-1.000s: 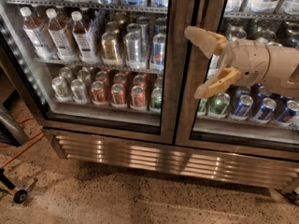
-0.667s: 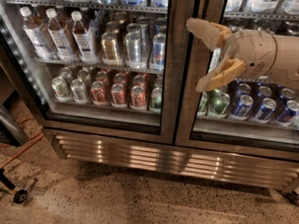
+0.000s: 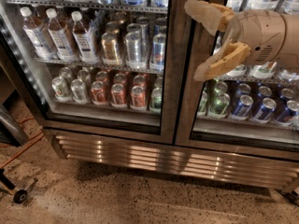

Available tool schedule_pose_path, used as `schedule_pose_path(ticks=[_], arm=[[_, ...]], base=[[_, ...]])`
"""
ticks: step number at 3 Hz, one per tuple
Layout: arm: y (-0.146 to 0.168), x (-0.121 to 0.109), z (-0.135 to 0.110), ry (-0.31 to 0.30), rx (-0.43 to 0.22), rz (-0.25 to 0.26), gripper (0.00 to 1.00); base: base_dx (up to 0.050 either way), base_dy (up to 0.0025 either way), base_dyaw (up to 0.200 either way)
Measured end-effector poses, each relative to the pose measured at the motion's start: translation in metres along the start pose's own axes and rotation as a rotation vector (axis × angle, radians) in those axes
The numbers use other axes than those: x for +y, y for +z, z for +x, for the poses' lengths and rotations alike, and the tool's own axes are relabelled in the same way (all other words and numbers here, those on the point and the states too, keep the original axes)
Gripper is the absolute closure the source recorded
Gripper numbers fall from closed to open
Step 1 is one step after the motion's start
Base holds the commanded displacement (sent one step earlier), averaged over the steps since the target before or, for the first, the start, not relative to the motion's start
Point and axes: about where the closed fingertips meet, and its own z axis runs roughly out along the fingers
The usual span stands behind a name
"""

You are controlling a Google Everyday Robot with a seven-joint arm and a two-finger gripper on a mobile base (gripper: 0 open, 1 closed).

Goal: Open left fridge door

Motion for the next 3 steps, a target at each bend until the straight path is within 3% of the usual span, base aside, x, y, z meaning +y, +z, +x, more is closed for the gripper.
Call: schedule_pose_path(ticks=[1, 2, 3], arm=[[0.000, -0.003, 0.004, 0.040, 0.015, 0.013, 0.00], [0.002, -0.008, 0.025, 0.047, -0.019, 0.005, 0.00], [0.002, -0.008, 0.025, 0.047, -0.019, 0.005, 0.00]], base=[[0.000, 0.00000, 0.000], [0.000, 0.00000, 0.000], [0.000, 0.00000, 0.000]])
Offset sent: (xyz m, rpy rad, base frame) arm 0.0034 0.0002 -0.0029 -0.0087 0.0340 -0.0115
